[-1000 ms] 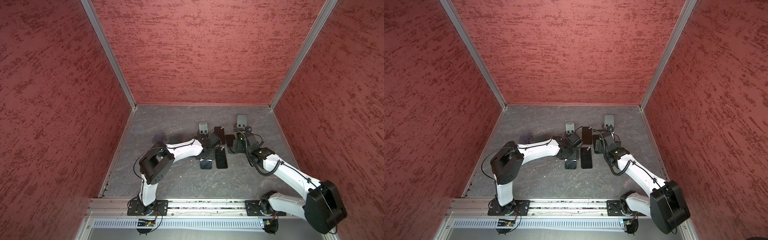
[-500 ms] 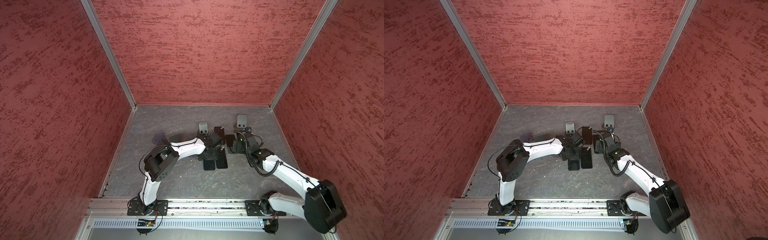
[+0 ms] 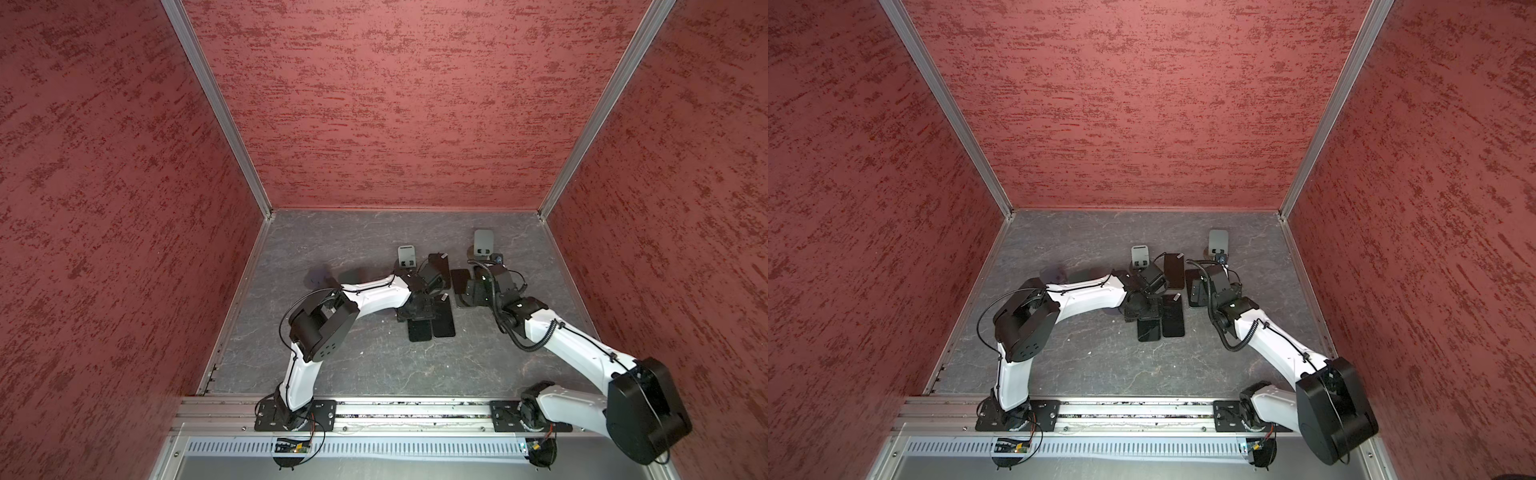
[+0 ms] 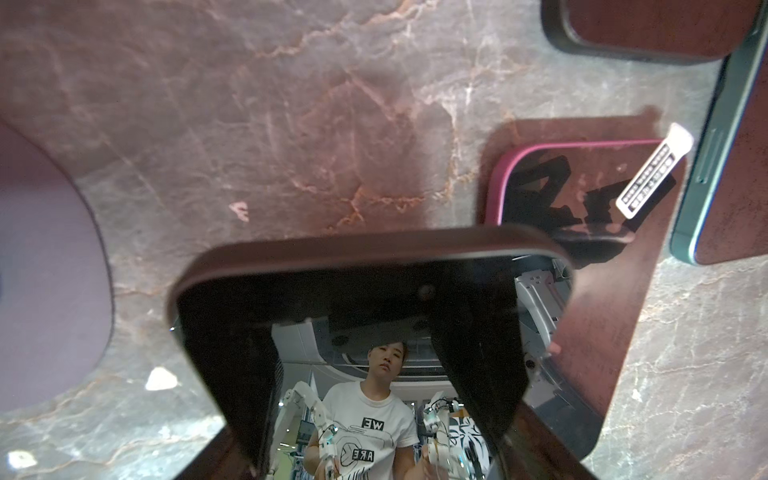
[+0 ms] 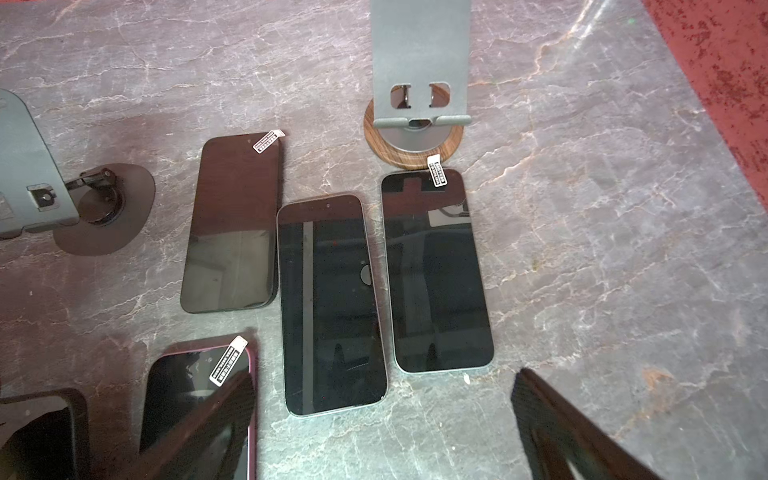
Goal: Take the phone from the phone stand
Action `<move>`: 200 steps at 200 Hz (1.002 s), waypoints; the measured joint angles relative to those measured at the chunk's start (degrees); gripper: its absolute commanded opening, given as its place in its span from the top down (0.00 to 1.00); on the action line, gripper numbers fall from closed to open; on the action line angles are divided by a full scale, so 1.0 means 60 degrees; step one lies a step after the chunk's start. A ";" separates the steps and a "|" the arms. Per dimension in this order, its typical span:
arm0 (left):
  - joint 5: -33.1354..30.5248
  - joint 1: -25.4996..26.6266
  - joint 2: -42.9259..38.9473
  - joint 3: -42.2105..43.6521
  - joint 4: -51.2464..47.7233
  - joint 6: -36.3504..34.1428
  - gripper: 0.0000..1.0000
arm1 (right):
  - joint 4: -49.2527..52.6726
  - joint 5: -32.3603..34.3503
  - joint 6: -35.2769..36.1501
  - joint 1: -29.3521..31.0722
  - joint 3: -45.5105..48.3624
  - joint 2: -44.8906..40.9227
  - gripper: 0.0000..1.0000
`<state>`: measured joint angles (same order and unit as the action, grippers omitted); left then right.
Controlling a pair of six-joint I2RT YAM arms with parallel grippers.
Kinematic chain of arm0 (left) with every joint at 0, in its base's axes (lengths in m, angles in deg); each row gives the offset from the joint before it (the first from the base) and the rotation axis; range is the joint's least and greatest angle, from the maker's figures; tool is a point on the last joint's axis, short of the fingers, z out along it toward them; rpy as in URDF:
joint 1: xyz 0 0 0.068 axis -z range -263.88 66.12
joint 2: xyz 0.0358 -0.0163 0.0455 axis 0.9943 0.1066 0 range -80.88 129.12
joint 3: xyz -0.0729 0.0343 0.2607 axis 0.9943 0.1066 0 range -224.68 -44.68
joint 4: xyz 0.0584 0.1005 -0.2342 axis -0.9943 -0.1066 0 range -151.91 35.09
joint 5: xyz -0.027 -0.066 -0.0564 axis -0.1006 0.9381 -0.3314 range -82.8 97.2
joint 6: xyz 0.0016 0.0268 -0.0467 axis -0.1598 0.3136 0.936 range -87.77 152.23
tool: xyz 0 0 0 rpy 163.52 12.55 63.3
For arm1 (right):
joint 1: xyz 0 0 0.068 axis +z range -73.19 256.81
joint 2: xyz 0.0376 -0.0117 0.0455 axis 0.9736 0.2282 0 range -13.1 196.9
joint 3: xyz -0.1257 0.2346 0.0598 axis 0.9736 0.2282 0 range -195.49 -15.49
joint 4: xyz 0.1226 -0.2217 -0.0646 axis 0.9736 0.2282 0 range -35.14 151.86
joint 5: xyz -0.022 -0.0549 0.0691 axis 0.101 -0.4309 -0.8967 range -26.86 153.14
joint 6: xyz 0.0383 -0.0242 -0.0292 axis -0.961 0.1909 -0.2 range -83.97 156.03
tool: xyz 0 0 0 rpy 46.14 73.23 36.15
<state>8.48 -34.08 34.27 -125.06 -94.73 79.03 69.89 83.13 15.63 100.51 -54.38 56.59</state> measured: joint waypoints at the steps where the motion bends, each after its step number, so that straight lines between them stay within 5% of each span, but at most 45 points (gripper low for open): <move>1: 0.0000 -0.0004 0.0000 0.0000 0.0000 0.0000 0.29 | -0.0004 -0.0004 0.0000 -0.0004 -0.0004 0.0004 0.01; 200: -0.0401 -0.0040 0.0120 -0.0204 -0.0514 -0.0237 0.18 | -0.0106 -0.0255 0.0084 -0.0138 0.0000 0.0058 0.01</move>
<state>6.08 -34.32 34.99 -126.28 -97.81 77.61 69.25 81.60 16.13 99.68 -54.38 56.94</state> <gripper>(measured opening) 0.822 0.990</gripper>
